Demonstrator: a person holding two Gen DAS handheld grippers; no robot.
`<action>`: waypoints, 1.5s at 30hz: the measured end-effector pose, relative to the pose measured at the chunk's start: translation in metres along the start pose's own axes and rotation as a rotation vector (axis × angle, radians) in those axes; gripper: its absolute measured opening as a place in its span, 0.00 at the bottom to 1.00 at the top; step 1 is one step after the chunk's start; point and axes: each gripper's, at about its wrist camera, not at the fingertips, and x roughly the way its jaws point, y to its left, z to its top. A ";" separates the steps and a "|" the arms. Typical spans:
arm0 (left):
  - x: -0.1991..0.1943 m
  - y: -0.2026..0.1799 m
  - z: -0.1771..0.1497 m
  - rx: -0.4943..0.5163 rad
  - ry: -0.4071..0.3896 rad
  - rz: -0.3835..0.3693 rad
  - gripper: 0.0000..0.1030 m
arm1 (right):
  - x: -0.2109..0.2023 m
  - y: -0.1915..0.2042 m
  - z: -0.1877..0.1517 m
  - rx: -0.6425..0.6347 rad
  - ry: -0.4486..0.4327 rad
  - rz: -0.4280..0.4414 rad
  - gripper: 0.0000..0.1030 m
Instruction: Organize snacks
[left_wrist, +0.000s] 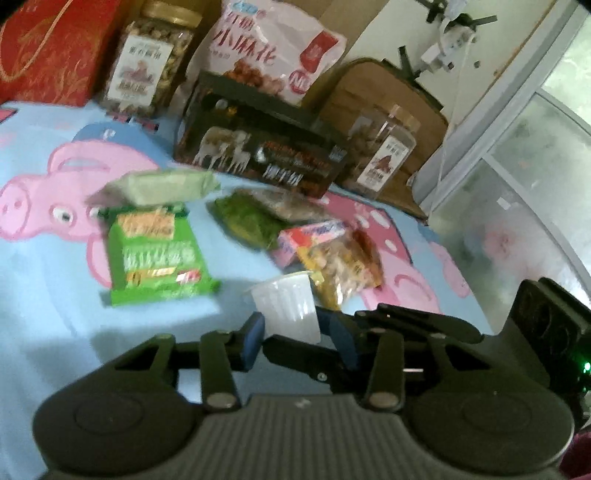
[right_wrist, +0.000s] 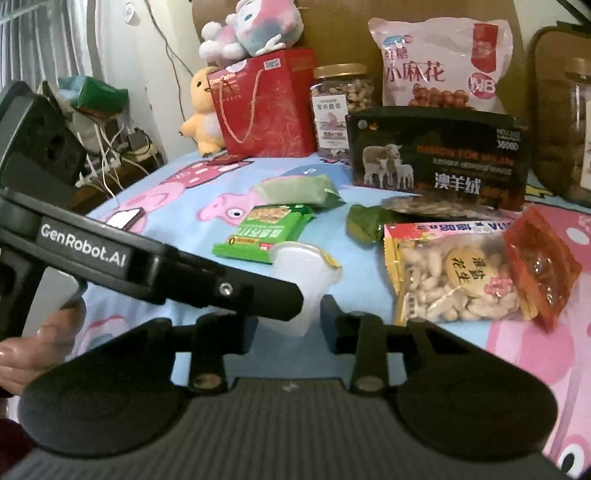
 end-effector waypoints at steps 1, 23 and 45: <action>-0.002 -0.004 0.005 0.018 -0.011 0.001 0.38 | -0.003 0.001 0.002 -0.005 -0.013 -0.006 0.38; 0.119 -0.017 0.185 0.041 -0.110 -0.030 0.38 | 0.040 -0.109 0.132 0.023 -0.227 -0.259 0.38; 0.014 -0.005 0.110 0.020 -0.208 -0.126 0.47 | -0.061 -0.136 0.071 0.268 -0.340 -0.273 0.53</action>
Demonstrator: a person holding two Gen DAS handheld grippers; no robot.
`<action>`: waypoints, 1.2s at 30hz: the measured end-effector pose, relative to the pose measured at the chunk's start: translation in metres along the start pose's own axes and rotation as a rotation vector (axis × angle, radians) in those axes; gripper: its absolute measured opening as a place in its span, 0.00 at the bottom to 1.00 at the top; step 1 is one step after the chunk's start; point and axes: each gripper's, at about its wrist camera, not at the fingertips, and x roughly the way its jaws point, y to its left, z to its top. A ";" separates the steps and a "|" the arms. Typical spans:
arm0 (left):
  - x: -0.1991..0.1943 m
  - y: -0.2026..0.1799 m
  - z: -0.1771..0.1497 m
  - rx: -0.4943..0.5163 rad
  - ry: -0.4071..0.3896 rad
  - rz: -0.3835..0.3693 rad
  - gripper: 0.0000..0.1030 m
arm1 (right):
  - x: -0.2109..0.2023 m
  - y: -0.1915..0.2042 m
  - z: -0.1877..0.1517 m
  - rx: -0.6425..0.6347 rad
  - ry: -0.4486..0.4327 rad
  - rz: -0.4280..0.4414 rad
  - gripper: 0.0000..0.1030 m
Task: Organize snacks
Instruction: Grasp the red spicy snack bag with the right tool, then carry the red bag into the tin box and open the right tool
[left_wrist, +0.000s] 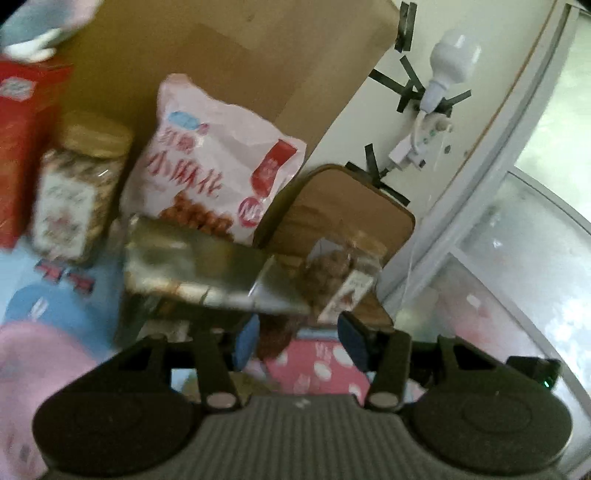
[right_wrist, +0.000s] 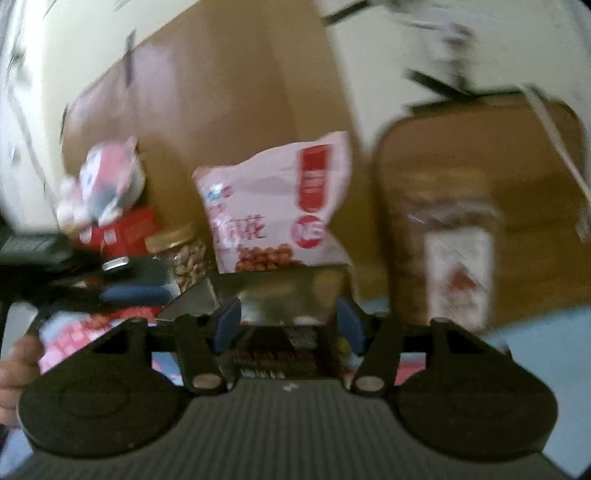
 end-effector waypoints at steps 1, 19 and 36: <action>-0.008 0.003 -0.009 -0.010 0.004 0.009 0.47 | -0.010 -0.008 -0.008 0.041 0.011 0.001 0.52; -0.026 -0.020 -0.082 -0.001 0.150 0.019 0.48 | -0.014 0.006 -0.077 0.050 0.203 -0.044 0.36; -0.059 0.000 -0.090 -0.079 0.105 0.057 0.53 | -0.049 0.108 -0.111 -0.161 0.292 0.293 0.06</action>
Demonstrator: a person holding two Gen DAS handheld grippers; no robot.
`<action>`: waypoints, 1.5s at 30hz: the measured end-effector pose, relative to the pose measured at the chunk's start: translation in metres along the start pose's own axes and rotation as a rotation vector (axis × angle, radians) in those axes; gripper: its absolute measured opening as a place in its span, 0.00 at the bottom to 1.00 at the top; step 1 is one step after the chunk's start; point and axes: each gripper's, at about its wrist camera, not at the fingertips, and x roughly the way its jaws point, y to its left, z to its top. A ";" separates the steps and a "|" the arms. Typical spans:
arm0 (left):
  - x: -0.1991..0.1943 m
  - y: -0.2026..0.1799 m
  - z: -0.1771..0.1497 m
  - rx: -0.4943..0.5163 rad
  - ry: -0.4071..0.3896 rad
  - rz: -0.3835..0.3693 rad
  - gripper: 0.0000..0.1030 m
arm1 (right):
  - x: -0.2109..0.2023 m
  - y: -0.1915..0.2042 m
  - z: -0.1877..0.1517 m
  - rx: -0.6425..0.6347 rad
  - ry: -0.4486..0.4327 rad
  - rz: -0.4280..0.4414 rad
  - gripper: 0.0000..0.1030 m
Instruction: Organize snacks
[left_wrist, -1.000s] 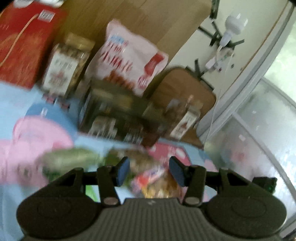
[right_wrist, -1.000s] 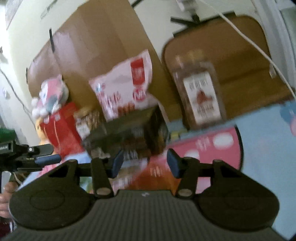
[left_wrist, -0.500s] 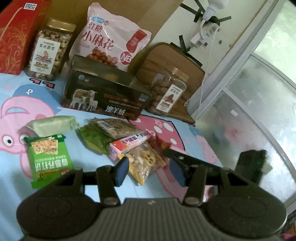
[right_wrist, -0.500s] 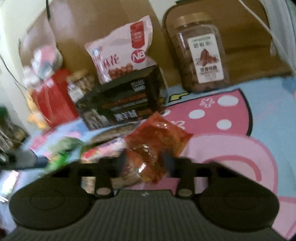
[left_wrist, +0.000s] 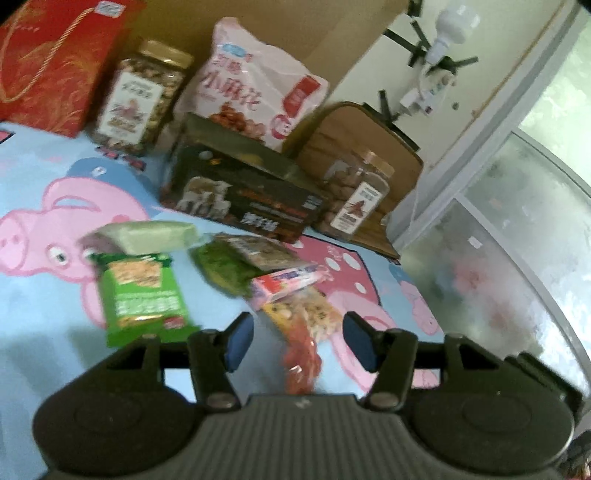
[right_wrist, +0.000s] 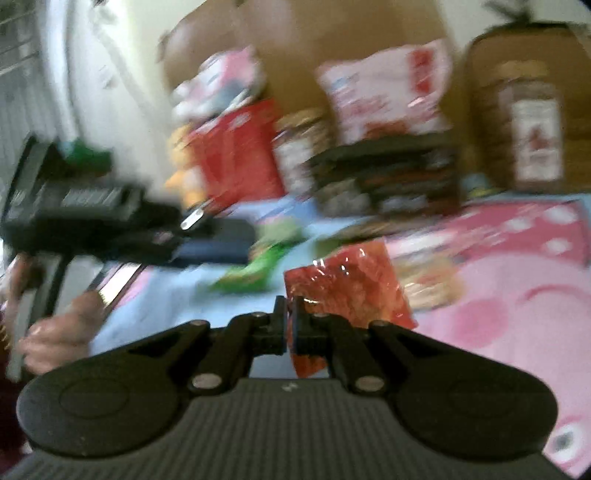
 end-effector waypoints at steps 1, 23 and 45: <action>-0.002 0.003 -0.002 -0.008 -0.001 0.005 0.53 | 0.007 0.006 -0.003 -0.018 0.022 0.019 0.12; 0.039 0.012 0.007 -0.034 0.092 -0.008 0.53 | -0.031 -0.097 0.024 0.217 -0.129 -0.149 0.45; 0.066 0.014 0.029 -0.125 0.062 0.080 0.47 | 0.001 -0.080 0.025 0.076 -0.110 -0.215 0.33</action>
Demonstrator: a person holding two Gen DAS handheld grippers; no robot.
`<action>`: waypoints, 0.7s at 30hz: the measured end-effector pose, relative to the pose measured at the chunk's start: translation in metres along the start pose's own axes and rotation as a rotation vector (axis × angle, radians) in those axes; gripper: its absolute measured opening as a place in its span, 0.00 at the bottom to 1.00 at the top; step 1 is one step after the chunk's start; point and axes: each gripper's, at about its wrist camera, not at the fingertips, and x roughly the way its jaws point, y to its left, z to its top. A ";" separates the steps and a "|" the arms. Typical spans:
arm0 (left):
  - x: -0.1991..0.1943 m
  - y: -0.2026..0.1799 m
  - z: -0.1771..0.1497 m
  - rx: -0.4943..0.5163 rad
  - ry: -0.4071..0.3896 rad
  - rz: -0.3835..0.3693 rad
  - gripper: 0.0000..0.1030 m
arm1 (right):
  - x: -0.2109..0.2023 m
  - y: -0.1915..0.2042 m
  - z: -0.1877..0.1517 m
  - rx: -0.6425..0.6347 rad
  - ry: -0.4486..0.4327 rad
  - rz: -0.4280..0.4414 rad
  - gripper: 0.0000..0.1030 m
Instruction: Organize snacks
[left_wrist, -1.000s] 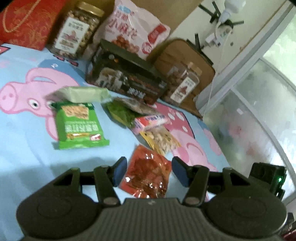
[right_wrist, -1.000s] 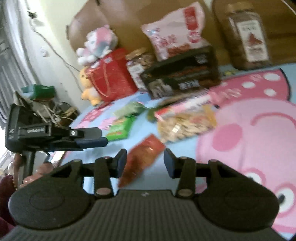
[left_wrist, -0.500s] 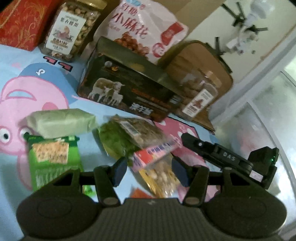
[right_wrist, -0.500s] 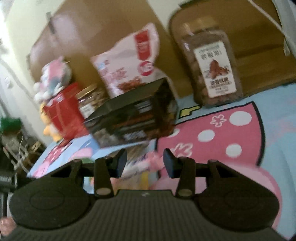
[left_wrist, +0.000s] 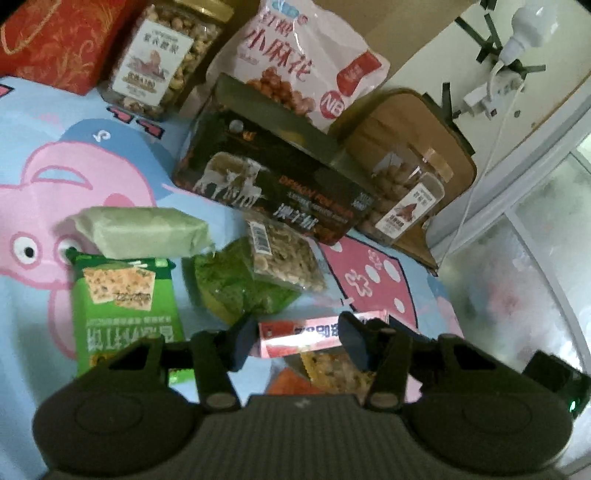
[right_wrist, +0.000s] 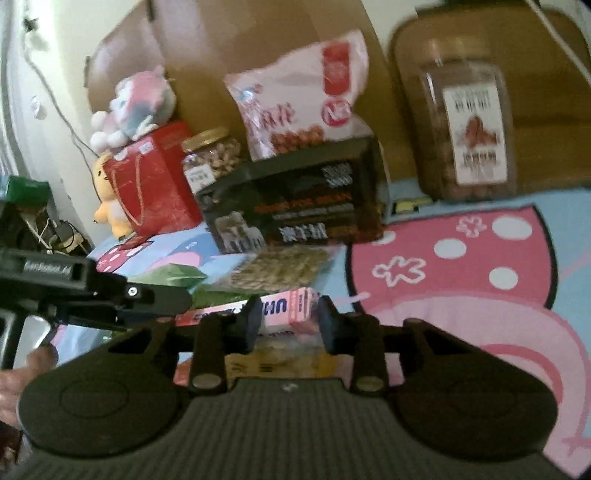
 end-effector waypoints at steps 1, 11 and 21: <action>-0.004 -0.003 0.002 0.003 -0.011 0.002 0.47 | -0.002 0.004 0.000 -0.013 -0.012 -0.011 0.33; -0.018 -0.032 0.059 0.062 -0.109 -0.028 0.47 | -0.004 0.021 0.053 -0.058 -0.221 -0.050 0.32; 0.020 -0.005 0.111 -0.062 -0.092 -0.048 0.47 | 0.063 -0.003 0.105 0.000 -0.191 -0.055 0.32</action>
